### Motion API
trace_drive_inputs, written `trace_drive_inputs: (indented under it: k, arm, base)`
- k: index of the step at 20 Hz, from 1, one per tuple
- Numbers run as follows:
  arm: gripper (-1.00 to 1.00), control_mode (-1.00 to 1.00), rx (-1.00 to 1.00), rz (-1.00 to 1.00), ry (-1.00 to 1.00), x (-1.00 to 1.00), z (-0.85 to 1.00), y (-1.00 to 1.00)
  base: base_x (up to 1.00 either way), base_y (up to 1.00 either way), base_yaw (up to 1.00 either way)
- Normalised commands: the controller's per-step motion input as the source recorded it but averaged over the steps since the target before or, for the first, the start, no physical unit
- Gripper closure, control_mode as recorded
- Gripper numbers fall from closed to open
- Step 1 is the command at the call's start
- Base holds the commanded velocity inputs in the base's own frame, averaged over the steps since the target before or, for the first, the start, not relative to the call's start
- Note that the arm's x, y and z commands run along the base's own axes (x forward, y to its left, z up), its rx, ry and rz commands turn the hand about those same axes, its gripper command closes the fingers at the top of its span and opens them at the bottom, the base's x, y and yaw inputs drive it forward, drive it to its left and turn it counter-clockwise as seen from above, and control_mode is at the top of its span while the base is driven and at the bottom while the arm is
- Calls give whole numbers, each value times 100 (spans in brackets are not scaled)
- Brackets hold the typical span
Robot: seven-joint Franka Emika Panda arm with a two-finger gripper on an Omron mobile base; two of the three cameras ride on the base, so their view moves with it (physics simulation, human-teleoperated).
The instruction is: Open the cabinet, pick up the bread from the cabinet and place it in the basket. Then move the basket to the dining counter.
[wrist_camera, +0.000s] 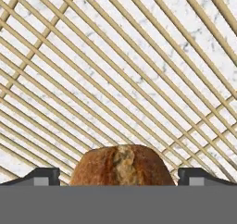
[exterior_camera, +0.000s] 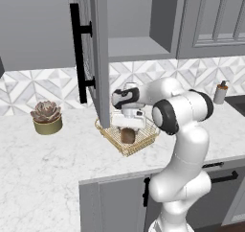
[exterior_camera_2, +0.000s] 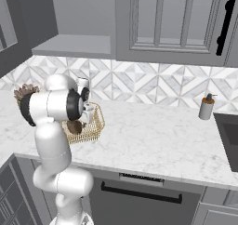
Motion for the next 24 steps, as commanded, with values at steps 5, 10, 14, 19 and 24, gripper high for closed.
trace_drive_inputs:
  k: [5, 10, 14, 19, 24]
  arm:
    - [-100, -100, -7, -15, -17, 25, -62, -4]
    - [-100, -100, -2, -11, -40, -3, 7, 0]
    - [-100, -100, 0, -16, -40, -26, 46, 0]
    - [-100, -100, 0, -15, -25, -16, 63, 0]
    - [-100, -100, 0, -14, -23, -36, 84, -3]
  base:
    - [0, 0, 0]
    - [0, 0, 0]
    - [0, 0, 0]
    - [0, 0, 0]
    - [0, 0, 0]
